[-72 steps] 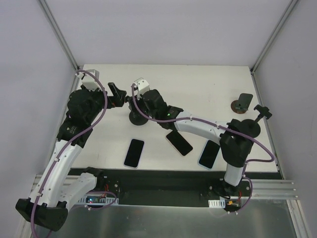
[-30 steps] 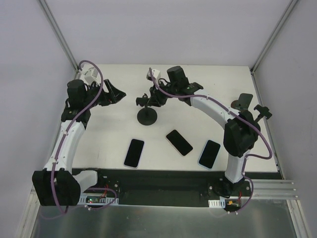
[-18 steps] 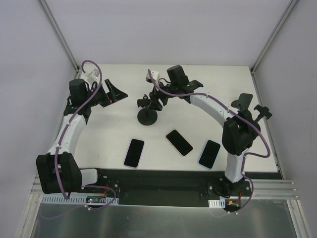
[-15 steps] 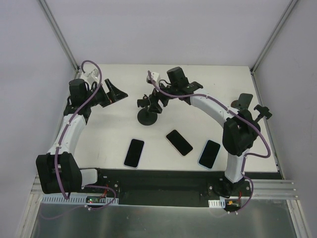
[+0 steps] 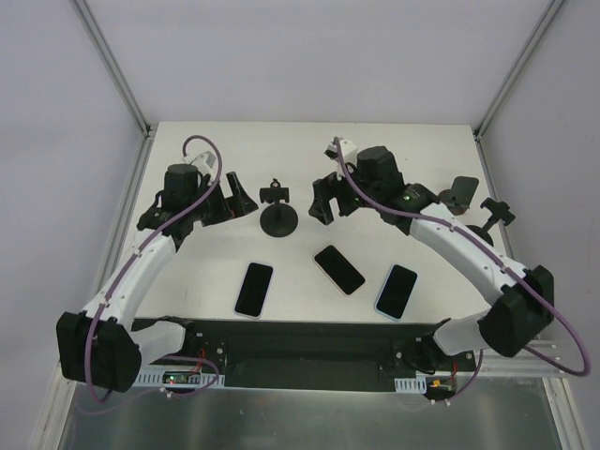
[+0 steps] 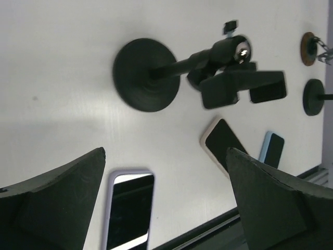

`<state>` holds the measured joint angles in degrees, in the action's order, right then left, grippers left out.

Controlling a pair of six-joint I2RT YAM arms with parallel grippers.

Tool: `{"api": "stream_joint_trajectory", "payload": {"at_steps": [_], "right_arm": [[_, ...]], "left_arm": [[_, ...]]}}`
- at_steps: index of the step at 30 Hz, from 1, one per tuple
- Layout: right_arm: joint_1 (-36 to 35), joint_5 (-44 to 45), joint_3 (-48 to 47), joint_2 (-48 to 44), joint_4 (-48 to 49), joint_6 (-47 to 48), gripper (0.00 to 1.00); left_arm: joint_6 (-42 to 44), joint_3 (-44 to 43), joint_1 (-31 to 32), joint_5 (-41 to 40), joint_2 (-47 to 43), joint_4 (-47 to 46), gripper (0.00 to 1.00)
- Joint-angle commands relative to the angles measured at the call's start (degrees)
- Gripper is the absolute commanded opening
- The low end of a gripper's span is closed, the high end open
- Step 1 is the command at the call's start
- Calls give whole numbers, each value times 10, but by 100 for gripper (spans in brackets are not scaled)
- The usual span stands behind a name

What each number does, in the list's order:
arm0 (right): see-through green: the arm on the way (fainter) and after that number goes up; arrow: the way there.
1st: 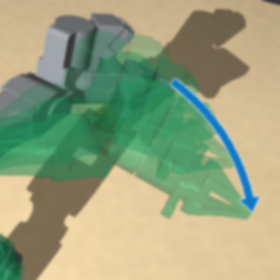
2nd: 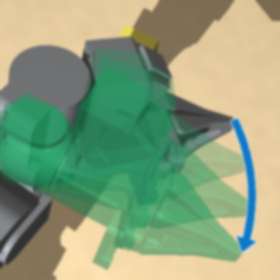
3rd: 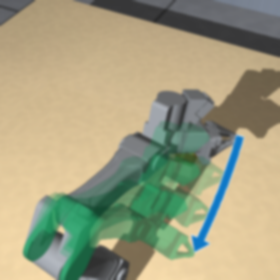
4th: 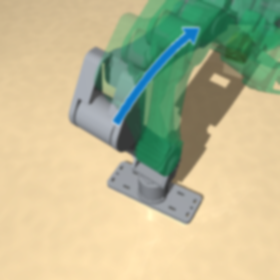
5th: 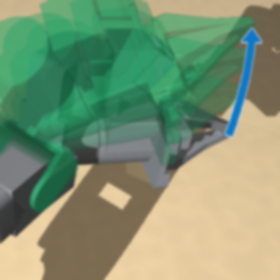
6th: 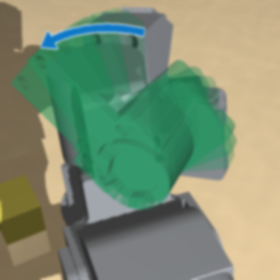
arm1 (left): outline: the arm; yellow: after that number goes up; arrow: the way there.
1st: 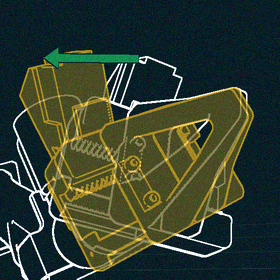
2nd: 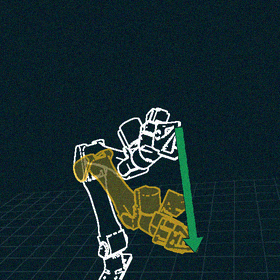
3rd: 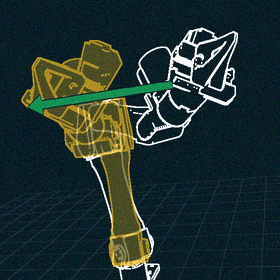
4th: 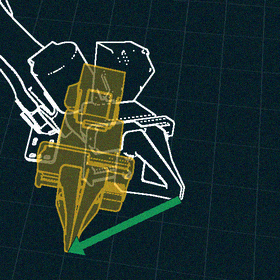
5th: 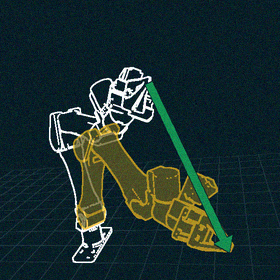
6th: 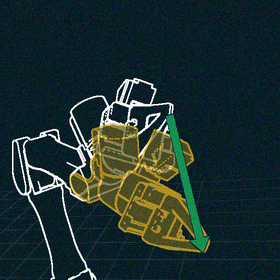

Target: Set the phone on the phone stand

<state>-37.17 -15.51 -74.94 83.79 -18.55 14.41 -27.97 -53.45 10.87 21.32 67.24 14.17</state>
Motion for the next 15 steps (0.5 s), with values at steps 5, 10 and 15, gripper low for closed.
{"api": "stream_joint_trajectory", "payload": {"at_steps": [5,10,15], "right_arm": [[-4,74,139,-132,18,-195,97],[-4,75,218,-204,69,-232,97],[-4,55,220,-212,48,-240,97]], "left_arm": [[26,70,42,-107,-105,179,91],[33,62,170,-188,-51,238,98],[12,63,233,-225,26,250,99]]}}
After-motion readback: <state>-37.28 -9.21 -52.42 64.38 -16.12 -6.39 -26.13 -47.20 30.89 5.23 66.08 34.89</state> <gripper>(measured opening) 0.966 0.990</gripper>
